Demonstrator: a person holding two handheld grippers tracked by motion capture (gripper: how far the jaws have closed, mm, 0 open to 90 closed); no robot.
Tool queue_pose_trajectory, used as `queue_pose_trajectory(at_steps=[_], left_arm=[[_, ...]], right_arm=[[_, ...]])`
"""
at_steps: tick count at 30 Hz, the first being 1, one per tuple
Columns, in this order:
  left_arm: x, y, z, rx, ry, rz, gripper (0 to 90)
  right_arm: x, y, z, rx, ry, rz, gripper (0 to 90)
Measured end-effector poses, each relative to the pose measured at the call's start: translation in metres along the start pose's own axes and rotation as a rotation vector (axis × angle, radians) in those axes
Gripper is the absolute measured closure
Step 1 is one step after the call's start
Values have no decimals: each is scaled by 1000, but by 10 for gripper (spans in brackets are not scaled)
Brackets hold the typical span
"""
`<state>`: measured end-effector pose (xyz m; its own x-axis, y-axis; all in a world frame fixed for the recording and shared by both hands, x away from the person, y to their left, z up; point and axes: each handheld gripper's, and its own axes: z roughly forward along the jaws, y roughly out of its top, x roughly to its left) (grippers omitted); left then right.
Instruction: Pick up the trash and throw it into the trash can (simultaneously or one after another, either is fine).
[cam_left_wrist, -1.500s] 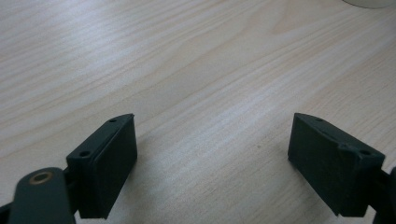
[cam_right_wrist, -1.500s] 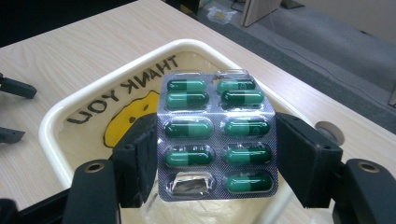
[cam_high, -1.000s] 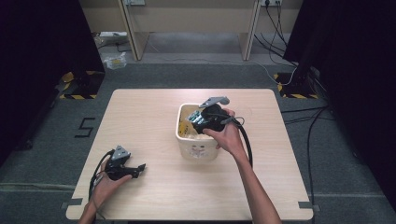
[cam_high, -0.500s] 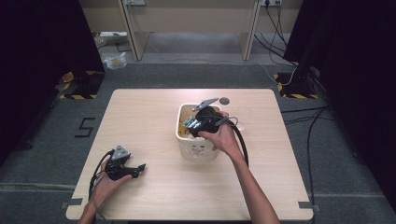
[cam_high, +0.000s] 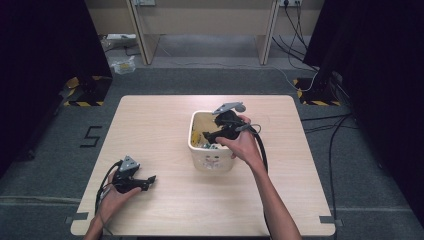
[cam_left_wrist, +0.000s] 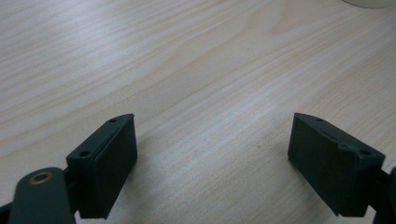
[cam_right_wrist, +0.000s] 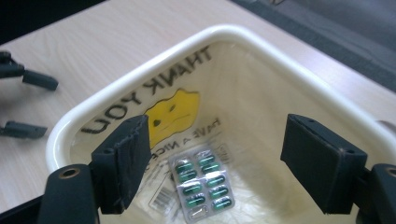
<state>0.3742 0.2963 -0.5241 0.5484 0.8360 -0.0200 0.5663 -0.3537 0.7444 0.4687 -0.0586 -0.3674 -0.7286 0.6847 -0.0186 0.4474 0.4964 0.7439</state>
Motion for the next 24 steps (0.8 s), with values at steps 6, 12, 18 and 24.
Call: queue_pose_trajectory(at_steps=[6,12,18,24], left_arm=[[0,0,0,0,0,0,147],[0,0,0,0,0,0,147],[0,0,0,0,0,0,147],[0,0,0,0,0,0,147]], right_arm=[[-15,-2,-22,-73,-37,29,246],[-29,-7,-43,-112,-64,58,252],[-44,-13,-59,-127,-129,78,257],[-64,-24,-68,-118,-206,117,268]])
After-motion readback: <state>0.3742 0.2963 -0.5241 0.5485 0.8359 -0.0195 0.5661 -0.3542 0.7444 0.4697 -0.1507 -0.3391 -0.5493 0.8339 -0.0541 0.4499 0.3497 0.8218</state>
